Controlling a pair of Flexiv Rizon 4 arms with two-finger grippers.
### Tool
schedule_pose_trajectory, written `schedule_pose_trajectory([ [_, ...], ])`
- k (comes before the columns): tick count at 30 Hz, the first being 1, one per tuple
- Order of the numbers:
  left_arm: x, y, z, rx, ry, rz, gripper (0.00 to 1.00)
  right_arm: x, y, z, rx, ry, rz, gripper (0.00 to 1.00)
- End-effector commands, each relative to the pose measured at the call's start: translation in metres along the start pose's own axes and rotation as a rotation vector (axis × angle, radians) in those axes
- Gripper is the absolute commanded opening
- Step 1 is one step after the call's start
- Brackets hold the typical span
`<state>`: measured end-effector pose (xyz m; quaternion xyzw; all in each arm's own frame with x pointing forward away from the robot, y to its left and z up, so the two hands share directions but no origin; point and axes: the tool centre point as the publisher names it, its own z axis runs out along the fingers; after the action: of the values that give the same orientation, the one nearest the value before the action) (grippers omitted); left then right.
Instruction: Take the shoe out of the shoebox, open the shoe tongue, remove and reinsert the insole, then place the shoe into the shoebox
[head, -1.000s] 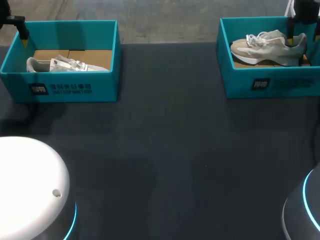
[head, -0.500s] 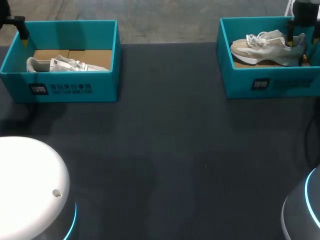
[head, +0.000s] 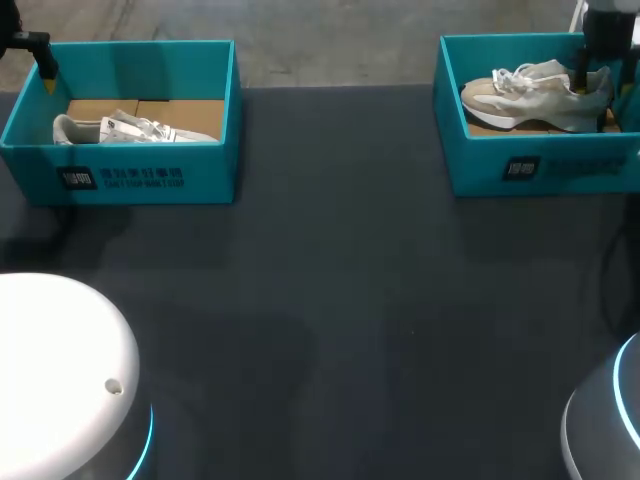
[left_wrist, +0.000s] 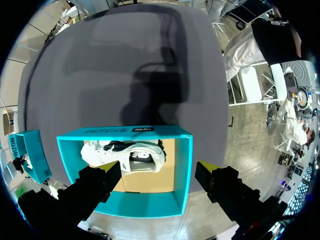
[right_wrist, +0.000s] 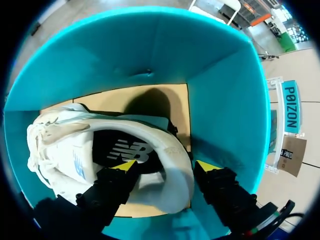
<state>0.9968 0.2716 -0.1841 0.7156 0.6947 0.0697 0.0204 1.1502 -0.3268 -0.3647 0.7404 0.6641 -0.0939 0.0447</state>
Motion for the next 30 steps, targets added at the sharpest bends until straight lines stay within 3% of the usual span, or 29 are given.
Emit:
schedule_pose_trajectory([
  [1,0.000,-0.001,0.000,-0.001,0.003,0.000,1.00,-0.001,0.010,0.004,0.040,0.002,0.000,0.71],
  [12,0.000,-0.001,0.000,-0.001,0.003,0.000,1.00,-0.003,0.010,0.011,0.057,0.007,0.014,0.76],
  [16,0.000,-0.001,0.000,-0.001,0.003,0.000,1.00,0.001,0.010,0.016,0.067,0.015,0.010,0.72],
  [22,0.000,-0.001,0.000,-0.001,0.003,0.000,1.00,0.004,0.011,0.022,0.081,0.029,0.011,0.78],
  [26,0.000,-0.001,0.000,-0.001,0.003,0.000,1.00,0.005,0.010,0.022,0.085,0.029,0.013,0.67],
  [30,0.000,-0.001,0.000,-0.001,0.003,0.000,1.00,0.006,0.009,0.024,0.091,0.036,0.015,0.64],
])
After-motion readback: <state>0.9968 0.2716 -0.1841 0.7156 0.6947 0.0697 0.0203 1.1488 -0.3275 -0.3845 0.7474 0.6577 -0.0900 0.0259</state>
